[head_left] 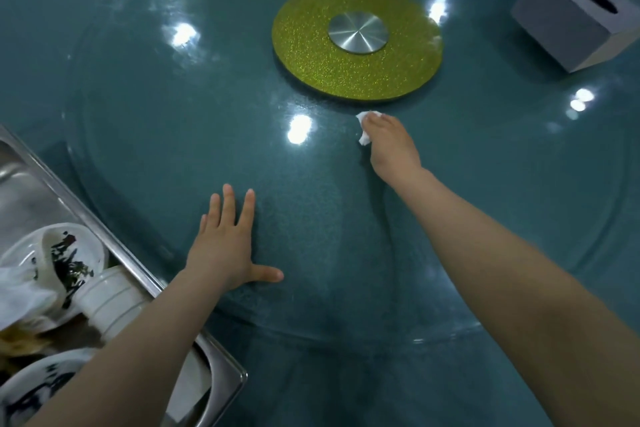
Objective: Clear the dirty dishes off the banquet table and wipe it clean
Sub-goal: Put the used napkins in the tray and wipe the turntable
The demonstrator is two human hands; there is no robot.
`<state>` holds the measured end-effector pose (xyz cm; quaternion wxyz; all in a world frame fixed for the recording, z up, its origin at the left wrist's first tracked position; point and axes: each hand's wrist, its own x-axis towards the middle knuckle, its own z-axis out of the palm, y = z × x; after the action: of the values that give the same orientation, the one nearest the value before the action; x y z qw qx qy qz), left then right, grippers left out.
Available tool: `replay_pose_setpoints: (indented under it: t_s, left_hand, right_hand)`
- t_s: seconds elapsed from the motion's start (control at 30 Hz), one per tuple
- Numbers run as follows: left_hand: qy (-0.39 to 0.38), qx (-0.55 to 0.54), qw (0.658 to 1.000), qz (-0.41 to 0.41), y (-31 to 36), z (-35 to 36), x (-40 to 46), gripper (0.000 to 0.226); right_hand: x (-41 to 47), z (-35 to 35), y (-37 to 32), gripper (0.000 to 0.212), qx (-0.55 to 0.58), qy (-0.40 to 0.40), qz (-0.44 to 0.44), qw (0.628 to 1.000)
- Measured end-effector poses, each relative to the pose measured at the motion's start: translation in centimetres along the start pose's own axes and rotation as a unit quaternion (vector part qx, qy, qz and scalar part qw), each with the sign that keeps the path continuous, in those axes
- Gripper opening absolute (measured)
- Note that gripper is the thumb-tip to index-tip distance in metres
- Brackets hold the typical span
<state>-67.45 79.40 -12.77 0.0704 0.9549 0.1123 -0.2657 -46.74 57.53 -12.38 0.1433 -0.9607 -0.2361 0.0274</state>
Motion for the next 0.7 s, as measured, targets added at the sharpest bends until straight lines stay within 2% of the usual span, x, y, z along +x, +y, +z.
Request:
replay_pose_setpoints:
  t_s: [0.17,0.3,0.5,0.6,0.7]
  left_hand:
    - [0.001,-0.004,1.0,0.002,-0.1,0.0,0.0,0.145]
    - [-0.003,-0.007,1.0,0.002,-0.1,-0.2,-0.2,0.144]
    - [-0.006,-0.014,1.0,0.004,0.1,-0.5,-0.5,0.143]
    - [-0.008,-0.013,1.0,0.003,0.2,-0.6,-0.6,0.143]
    - [-0.01,-0.011,1.0,0.003,0.3,-0.7,-0.6,0.143]
  right_hand:
    - [-0.1,0.1,0.1,0.045,0.011,-0.011,0.0,1.0]
    - [-0.8,-0.2,-0.2,0.024,-0.016,-0.033,-0.014,0.999]
    - [-4.3,0.2,-1.4,0.04,0.015,-0.054,-0.022,0.998]
    - [-7.5,0.9,-2.2,0.053,0.023,-0.079,-0.068,0.994]
    - [-11.3,1.6,-2.7,0.057,0.036,-0.074,-0.125,0.989]
